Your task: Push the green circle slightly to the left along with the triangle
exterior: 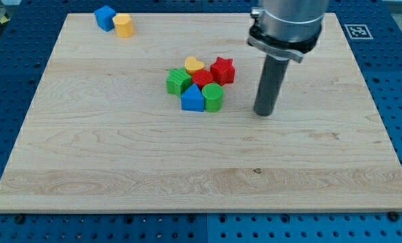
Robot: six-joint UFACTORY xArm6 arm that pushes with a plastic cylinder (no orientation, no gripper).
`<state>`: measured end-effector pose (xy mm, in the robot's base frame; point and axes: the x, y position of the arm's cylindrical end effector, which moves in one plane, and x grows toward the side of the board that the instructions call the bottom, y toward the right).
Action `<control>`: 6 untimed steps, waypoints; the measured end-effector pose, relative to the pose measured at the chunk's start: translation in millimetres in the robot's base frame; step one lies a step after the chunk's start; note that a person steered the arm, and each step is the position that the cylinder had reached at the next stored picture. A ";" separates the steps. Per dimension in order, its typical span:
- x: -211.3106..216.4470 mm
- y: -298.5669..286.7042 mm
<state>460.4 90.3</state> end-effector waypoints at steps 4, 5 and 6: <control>-16.8 -63.2; -14.8 -79.1; -14.3 -79.1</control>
<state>446.1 11.2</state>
